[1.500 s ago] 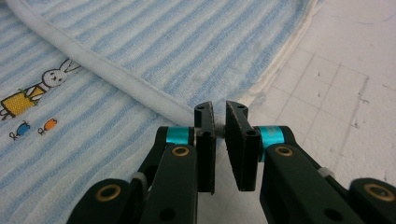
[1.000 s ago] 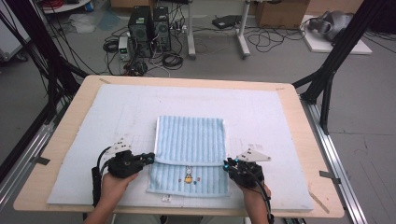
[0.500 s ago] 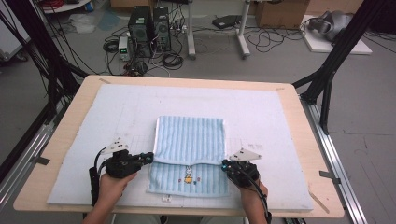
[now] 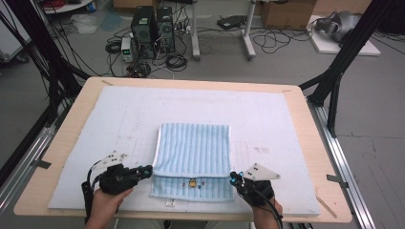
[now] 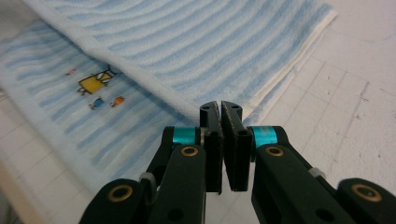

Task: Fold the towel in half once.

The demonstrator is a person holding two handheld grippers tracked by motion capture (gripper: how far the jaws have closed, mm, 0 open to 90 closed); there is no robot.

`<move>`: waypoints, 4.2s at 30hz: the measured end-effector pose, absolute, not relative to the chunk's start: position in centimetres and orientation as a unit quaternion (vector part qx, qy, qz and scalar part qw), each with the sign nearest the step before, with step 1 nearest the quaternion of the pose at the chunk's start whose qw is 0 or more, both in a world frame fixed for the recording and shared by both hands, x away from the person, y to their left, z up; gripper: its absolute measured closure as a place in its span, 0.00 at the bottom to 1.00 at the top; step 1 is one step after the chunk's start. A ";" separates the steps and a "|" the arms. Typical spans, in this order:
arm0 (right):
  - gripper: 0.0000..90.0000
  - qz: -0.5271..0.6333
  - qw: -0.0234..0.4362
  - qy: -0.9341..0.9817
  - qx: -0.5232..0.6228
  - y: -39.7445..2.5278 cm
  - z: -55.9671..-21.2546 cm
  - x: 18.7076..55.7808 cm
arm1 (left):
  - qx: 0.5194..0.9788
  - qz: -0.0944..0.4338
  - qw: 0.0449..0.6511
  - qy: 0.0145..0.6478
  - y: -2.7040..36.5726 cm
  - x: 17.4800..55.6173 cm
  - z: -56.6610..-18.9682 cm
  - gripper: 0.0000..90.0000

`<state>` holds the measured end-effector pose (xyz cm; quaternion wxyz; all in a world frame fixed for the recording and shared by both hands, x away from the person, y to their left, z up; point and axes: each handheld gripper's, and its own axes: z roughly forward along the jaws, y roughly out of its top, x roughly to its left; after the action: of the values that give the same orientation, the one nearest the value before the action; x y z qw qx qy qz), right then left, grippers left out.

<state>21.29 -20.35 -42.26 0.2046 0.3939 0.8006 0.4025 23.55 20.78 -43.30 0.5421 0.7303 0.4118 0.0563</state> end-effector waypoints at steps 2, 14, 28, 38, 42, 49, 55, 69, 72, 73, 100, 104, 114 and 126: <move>0.98 0.404 0.205 0.803 0.388 -20.4 -42.2 20.5 | 0.733 0.053 0.540 0.410 20.9 22.9 -43.5 0.95; 1.00 0.405 0.206 0.807 0.377 -20.7 -42.1 16.6 | 0.745 0.045 0.537 0.393 21.3 20.3 -44.1 0.95; 0.84 0.345 0.175 0.834 0.393 -18.6 -44.1 19.0 | 0.744 0.043 0.534 0.399 21.3 20.5 -44.5 0.95; 0.94 0.392 0.166 0.819 0.385 -19.7 -43.1 18.3 | 0.738 0.039 0.543 0.398 21.6 20.1 -44.3 0.95; 0.94 0.396 0.164 0.821 0.377 -20.1 -42.5 17.4 | 0.742 0.033 0.544 0.391 21.6 19.6 -44.2 0.95; 0.88 0.365 0.156 0.839 0.373 -20.1 -43.8 16.8 | 0.757 0.031 0.521 0.394 21.2 19.4 -44.9 0.84; 0.68 0.409 0.163 0.802 0.403 -20.8 -42.5 18.2 | 0.739 0.052 0.536 0.405 22.0 21.0 -44.0 0.68; 0.70 0.426 0.191 0.761 0.450 -20.7 -41.5 26.4 | 0.735 0.079 0.543 0.398 20.5 27.8 -41.9 0.67; 0.78 0.415 0.191 0.766 0.452 -20.4 -41.7 28.2 | 0.734 0.092 0.542 0.400 20.2 29.0 -41.7 0.75; 0.80 0.415 0.190 0.766 0.453 -20.4 -41.8 28.8 | 0.734 0.098 0.538 0.402 20.1 29.4 -41.7 0.77; 0.86 0.344 0.179 0.781 0.489 -18.1 -44.2 37.3 | 0.765 0.157 0.416 0.466 15.3 37.5 -44.9 0.87; 0.84 0.351 0.175 0.770 0.503 -18.7 -44.2 37.5 | 0.764 0.149 0.423 0.464 15.7 37.6 -45.0 0.88; 0.59 0.398 0.201 0.747 0.493 -22.2 -42.5 35.0 | 0.725 0.118 0.486 0.474 18.4 36.9 -43.2 0.51; 0.18 0.413 0.215 0.741 0.484 -25.9 -40.6 31.9 | 0.710 0.125 0.539 0.437 20.6 34.5 -41.3 0.23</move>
<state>31.91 -25.88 -40.60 0.2154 0.4835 0.7410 0.4132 34.53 20.56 -41.33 0.5387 0.7096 0.4366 0.1247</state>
